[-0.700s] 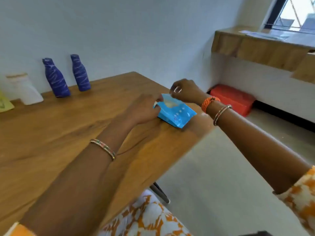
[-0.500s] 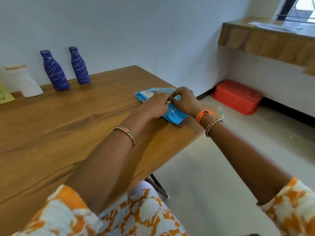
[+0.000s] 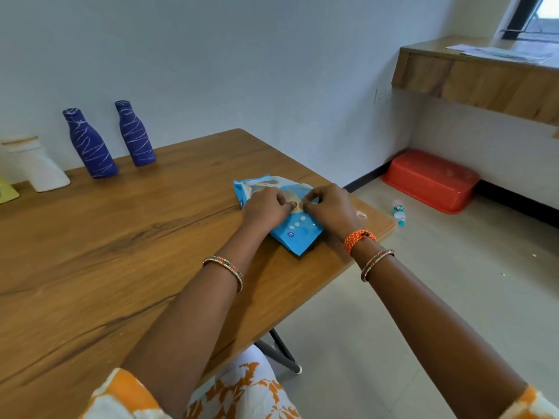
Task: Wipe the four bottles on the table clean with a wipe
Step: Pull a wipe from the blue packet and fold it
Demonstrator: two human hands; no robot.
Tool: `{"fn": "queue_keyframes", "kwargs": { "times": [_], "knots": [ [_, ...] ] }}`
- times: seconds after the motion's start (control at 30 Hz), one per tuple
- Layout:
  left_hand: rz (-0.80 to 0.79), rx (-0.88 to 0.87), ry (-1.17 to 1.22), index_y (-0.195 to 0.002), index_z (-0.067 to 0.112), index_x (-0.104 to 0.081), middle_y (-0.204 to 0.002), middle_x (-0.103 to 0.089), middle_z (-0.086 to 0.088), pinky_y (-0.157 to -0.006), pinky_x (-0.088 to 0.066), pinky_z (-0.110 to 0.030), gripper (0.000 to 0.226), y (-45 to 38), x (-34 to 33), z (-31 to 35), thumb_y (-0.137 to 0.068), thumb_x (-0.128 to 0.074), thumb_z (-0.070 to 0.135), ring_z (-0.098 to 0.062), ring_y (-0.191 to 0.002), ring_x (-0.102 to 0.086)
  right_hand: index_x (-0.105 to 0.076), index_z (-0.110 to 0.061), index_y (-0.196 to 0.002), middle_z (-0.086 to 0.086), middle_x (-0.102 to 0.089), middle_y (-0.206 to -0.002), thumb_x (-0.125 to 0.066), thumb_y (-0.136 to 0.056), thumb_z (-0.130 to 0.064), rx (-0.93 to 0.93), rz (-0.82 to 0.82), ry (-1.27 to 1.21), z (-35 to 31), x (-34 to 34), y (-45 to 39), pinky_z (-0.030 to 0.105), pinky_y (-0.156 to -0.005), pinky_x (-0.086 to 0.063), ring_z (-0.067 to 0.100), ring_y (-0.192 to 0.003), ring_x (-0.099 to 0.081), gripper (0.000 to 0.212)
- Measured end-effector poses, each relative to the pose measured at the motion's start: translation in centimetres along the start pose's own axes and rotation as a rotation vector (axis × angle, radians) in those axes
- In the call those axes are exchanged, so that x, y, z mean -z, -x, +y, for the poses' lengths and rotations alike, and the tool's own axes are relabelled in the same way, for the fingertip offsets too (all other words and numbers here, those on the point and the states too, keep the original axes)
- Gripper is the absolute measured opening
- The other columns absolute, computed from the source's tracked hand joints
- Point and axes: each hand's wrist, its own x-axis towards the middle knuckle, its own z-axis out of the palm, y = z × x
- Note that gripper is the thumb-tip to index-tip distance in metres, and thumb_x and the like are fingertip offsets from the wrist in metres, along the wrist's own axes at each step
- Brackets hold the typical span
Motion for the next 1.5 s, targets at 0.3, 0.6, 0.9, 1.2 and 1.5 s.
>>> {"fn": "queue_keyframes", "kwargs": {
  "times": [0.3, 0.6, 0.9, 1.2, 1.5],
  "knots": [
    [-0.047, 0.132, 0.328, -0.083, 0.015, -0.064, -0.076, -0.058, 0.004, -0.063, -0.041, -0.026, 0.028, -0.6, -0.1, 0.6, -0.094, -0.053, 0.038, -0.014, -0.078, -0.057, -0.057, -0.015, -0.099, 0.002, -0.061, -0.096, -0.061, -0.09, -0.026, -0.17, -0.06, -0.343, -0.9, 0.3, 0.3, 0.021, -0.061, -0.053, 0.009, -0.076, -0.063, 0.014],
    [-0.114, 0.257, 0.59, -0.083, 0.018, -0.065, -0.099, -0.061, -0.002, -0.092, -0.051, -0.042, 0.009, -0.9, 0.5, 0.7, -0.085, -0.068, 0.026, -0.02, -0.102, -0.059, -0.058, -0.009, -0.107, 0.011, -0.063, -0.109, -0.06, -0.09, -0.021, -0.346, -0.214, -0.55, -1.9, 1.5, 0.0, 0.028, -0.07, -0.055, 0.018, -0.092, -0.065, 0.02],
    [-0.151, 0.301, 0.658, -0.086, 0.012, -0.062, -0.096, -0.063, -0.006, -0.081, -0.051, -0.033, 0.006, -0.6, 1.2, 0.7, -0.087, -0.062, 0.018, -0.019, -0.093, -0.06, -0.056, -0.013, -0.1, 0.008, -0.062, -0.104, -0.059, -0.091, -0.021, -0.365, -0.197, -0.573, -2.2, 1.6, 0.3, 0.025, -0.065, -0.053, 0.015, -0.086, -0.063, 0.013],
    [-0.216, 0.091, 0.847, -0.079, 0.017, -0.058, -0.08, -0.06, 0.0, -0.063, -0.045, -0.016, 0.018, 0.5, 2.2, -2.7, -0.095, -0.051, 0.012, -0.006, -0.072, -0.055, -0.059, -0.017, -0.103, 0.004, -0.047, -0.122, -0.062, -0.088, -0.014, -0.071, 0.04, -0.172, -2.4, 0.5, 0.6, 0.019, -0.076, -0.048, 0.016, -0.11, -0.052, 0.015],
    [-0.163, 0.133, 0.728, -0.087, 0.013, -0.059, -0.079, -0.063, -0.002, -0.062, -0.045, -0.022, 0.026, 0.2, 2.0, -1.9, -0.096, -0.048, 0.034, -0.011, -0.069, -0.057, -0.053, -0.04, -0.127, 0.003, -0.002, -0.158, -0.055, -0.085, -0.006, 0.266, -0.155, 0.46, -3.5, -0.1, 0.0, 0.055, -0.112, -0.009, 0.028, -0.143, 0.004, 0.054]
  ]
}}
